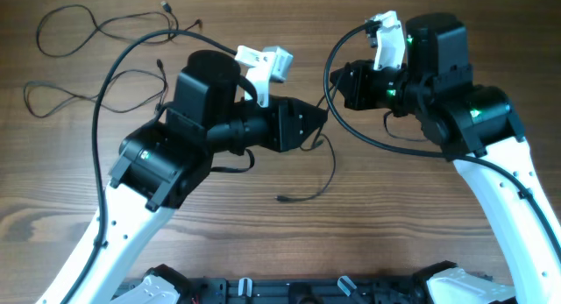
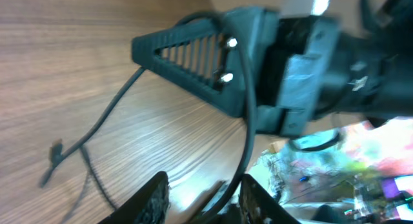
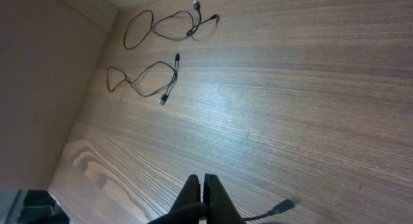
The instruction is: Untangle cables
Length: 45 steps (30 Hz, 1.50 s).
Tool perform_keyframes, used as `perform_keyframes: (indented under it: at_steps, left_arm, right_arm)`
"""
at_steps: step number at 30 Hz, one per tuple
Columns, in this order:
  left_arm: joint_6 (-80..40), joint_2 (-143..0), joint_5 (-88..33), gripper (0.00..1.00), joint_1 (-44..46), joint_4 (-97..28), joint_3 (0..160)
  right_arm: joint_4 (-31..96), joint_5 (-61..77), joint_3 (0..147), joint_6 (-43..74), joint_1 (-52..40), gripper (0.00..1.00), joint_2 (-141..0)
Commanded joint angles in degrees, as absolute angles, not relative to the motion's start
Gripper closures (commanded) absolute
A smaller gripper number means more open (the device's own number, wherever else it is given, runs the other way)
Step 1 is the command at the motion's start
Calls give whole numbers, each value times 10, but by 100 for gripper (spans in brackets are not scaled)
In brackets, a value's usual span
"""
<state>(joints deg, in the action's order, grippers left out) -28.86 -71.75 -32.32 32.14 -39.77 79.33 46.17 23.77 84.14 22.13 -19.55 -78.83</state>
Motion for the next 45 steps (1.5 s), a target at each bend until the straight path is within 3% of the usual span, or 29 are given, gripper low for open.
perform_keyframes:
  at_steps: [1,12,17,33,41,45]
  left_arm:
    - [-212,-733,-296,60,320,-407,795]
    - [-197,-728,-407,62,320,-377,795]
    - [-179,-707,-407,58,320,-378,795]
    - [-137,-747,-368,60,323,-401,795]
    - [-137,-754,-370,72,343,-395,795]
    - [-137,-754,-370,96,343,-395,795]
  right_arm:
    - [459,241,848,231,-194,96,-783]
    - [468,214,848,258,-194,96,-783]
    - [468,214,848,261,-194,96,-783]
    - [470,245,848,274,-194,96,-783]
    - [470,245,848,272,-194,96,-783]
    - [470,244,848,271,-194,96,-783]
